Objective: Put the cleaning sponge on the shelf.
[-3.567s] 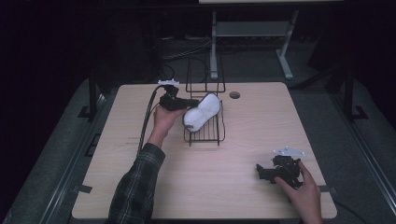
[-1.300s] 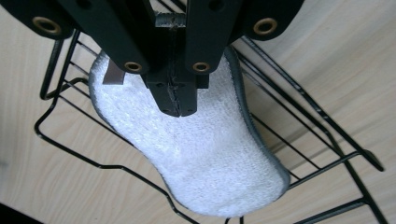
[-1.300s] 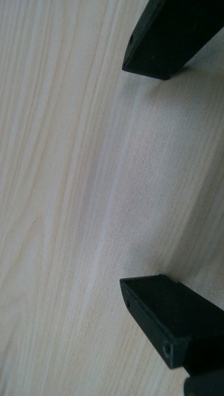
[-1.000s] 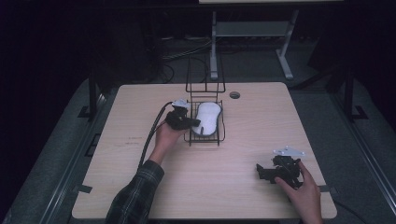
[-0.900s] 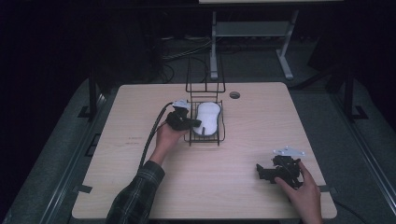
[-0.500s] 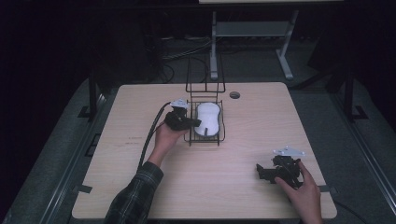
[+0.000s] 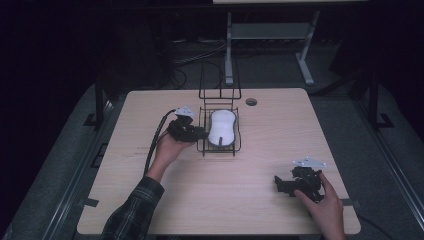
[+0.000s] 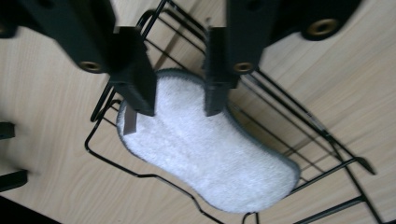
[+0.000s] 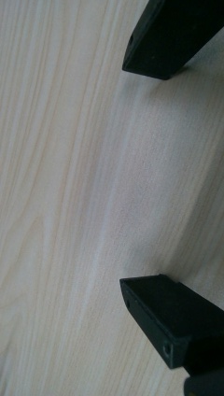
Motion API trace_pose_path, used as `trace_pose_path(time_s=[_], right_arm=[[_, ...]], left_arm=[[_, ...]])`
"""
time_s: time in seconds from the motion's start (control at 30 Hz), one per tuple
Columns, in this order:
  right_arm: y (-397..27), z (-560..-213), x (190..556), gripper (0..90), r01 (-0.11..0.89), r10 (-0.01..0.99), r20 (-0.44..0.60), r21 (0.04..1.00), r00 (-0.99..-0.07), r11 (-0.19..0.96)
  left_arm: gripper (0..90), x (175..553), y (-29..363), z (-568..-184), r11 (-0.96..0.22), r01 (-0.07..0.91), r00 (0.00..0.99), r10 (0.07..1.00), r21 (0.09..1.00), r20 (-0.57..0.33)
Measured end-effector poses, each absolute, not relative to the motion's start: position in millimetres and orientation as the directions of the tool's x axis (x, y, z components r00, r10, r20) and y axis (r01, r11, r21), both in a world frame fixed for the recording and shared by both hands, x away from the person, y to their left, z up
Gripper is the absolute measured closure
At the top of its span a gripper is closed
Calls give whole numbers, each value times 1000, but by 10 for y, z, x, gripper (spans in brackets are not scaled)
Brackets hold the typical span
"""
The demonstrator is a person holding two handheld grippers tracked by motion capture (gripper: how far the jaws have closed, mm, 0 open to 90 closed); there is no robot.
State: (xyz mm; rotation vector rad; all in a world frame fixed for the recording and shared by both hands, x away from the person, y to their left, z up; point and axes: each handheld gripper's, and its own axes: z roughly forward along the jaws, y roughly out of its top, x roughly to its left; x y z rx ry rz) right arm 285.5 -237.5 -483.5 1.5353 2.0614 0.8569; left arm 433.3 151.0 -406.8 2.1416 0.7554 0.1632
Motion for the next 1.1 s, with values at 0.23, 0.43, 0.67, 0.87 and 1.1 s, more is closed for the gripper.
trace_pose_path(time_s=[0.23,0.43,0.67,0.87,1.1], right_arm=[[-2375,-4835,2855,0,690,955,24,696,-295,196],[-2375,-4835,2855,0,690,955,24,696,-295,195],[-2375,-4835,2855,0,690,955,24,697,-295,195],[-2375,-4835,2855,0,690,955,24,696,-295,196],[-2375,-4835,2855,0,690,955,24,697,-295,196]], left_arm=[[376,4237,1640,-3980,-487,456,802,587,745,-107],[226,4140,1730,-3957,-487,450,793,603,749,-84],[134,4014,1836,-3965,-502,457,775,630,734,-51],[135,3906,1943,-3954,-486,457,763,644,745,-48],[138,3707,2090,-3973,-475,457,752,658,752,-41]])
